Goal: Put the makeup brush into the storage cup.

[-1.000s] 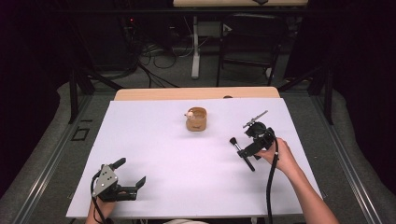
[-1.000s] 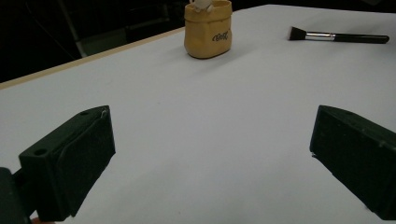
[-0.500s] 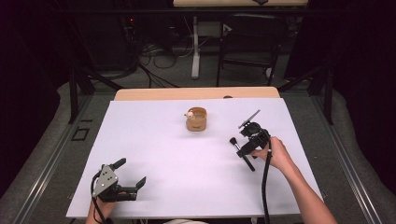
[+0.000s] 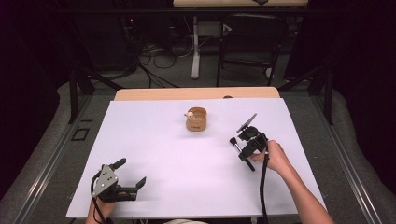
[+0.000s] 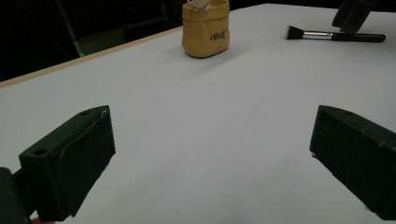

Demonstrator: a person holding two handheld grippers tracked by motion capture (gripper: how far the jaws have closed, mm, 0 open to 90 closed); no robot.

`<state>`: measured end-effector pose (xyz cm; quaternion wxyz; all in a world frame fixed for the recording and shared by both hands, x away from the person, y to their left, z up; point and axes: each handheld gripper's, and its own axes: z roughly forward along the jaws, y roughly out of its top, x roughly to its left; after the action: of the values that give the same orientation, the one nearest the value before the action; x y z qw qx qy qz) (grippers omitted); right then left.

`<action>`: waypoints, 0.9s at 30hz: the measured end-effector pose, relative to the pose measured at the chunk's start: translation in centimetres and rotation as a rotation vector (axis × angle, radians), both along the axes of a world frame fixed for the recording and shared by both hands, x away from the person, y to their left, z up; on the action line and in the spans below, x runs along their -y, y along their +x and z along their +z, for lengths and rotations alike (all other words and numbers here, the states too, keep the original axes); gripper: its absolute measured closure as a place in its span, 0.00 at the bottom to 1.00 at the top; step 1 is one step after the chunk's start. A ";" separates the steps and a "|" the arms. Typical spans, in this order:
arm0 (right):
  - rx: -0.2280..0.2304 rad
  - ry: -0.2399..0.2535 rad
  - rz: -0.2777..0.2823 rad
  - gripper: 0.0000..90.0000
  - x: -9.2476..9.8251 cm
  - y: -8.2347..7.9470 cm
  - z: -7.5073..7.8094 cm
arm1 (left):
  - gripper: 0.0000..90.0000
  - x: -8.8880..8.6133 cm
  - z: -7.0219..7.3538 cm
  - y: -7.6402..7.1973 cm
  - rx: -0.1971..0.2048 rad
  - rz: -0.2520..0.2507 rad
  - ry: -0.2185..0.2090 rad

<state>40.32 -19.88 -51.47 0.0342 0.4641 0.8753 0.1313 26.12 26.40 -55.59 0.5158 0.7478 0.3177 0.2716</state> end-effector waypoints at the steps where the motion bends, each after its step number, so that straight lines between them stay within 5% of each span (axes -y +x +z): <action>1: 0.013 0.020 -0.006 0.62 0.1 -0.1 -0.3 | 0.00 0.0 0.0 0.0 0.000 0.000 0.000; 3: -0.032 -0.032 0.021 0.65 0.2 0.0 0.0 | 0.00 0.0 0.0 0.0 0.000 0.000 0.000; 10: -0.055 -0.035 0.023 0.74 0.4 -0.1 -0.3 | 0.00 0.0 0.0 0.0 0.002 0.002 -0.001; 22: -0.044 -0.047 0.013 0.83 0.1 -0.3 -0.9 | 0.00 0.0 0.0 0.0 -0.001 -0.002 0.004; 23: -0.012 -0.007 -0.024 0.83 0.0 -0.6 -1.3 | 0.00 0.0 0.0 0.0 -0.002 -0.002 0.005; 26: -0.077 -0.098 0.051 0.84 0.0 -0.2 -0.7 | 0.00 0.0 0.0 0.0 -0.001 -0.002 0.004; 27: -0.067 -0.086 0.037 0.84 -0.1 -0.3 -0.8 | 0.00 0.0 0.0 0.0 -0.001 -0.002 0.004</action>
<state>40.04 -19.81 -52.29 0.0225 0.4502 0.8892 0.0787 26.14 26.40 -55.60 0.5144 0.7494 0.3166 0.2712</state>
